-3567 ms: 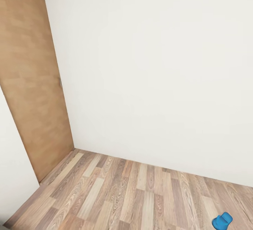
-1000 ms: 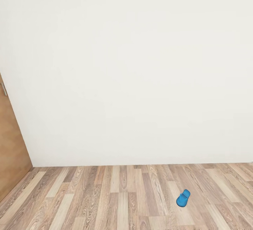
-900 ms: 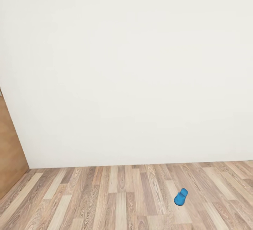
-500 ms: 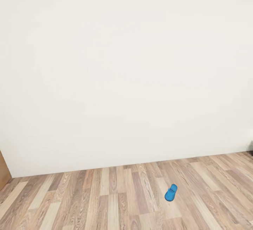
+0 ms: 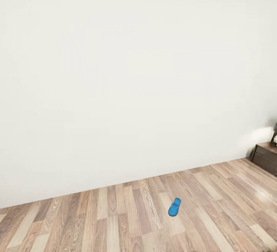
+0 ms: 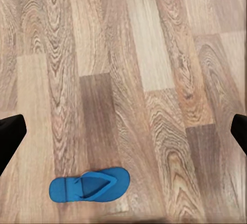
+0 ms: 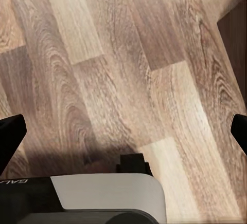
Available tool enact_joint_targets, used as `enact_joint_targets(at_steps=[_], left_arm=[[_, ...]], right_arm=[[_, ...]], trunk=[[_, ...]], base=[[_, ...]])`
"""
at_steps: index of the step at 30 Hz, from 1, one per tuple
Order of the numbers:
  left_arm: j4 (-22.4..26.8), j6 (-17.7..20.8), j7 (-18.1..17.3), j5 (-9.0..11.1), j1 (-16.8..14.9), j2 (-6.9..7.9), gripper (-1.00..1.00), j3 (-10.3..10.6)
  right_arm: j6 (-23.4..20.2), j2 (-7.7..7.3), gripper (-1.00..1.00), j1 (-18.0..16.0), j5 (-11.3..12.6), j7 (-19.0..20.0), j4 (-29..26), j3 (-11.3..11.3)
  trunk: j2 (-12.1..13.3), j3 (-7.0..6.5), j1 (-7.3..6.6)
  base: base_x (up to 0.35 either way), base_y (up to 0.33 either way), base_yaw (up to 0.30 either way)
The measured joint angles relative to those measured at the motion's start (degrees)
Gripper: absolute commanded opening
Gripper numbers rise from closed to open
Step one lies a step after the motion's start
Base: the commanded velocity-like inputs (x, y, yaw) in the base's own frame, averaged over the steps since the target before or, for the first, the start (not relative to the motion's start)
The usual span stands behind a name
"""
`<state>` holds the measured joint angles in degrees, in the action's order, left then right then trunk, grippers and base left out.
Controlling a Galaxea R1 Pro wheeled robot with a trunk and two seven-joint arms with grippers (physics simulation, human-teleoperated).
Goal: In the bedroom, move the book from the bed onto either nightstand, and place the two sandals side by side next to the bed.
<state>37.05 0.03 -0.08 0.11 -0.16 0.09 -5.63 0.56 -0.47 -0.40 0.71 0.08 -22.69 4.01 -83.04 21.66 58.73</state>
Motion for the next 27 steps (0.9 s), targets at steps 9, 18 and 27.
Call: enact_joint_targets(at_steps=[9,18,27], left_arm=[[-0.8,0.0,0.0,0.0,0.0,0.0,1.0,0.0],[-0.9,0.0,0.0,0.0,0.0,0.0,1.0,0.0],[-0.9,0.0,0.0,0.0,0.0,0.0,1.0,0.0]], right_arm=[[0.0,0.01,1.0,0.0,0.0,0.0,0.0,0.0],[0.0,0.01,1.0,0.0,0.0,0.0,0.0,0.0],[0.0,0.03,1.0,0.0,0.0,0.0,0.0,0.0]], trunk=[[0.0,-0.28,0.0],[0.0,-0.55,0.0],[0.0,-0.83,0.0]], base=[[0.0,0.0,-0.247],[0.0,0.0,-0.247],[0.0,0.0,-0.247]])
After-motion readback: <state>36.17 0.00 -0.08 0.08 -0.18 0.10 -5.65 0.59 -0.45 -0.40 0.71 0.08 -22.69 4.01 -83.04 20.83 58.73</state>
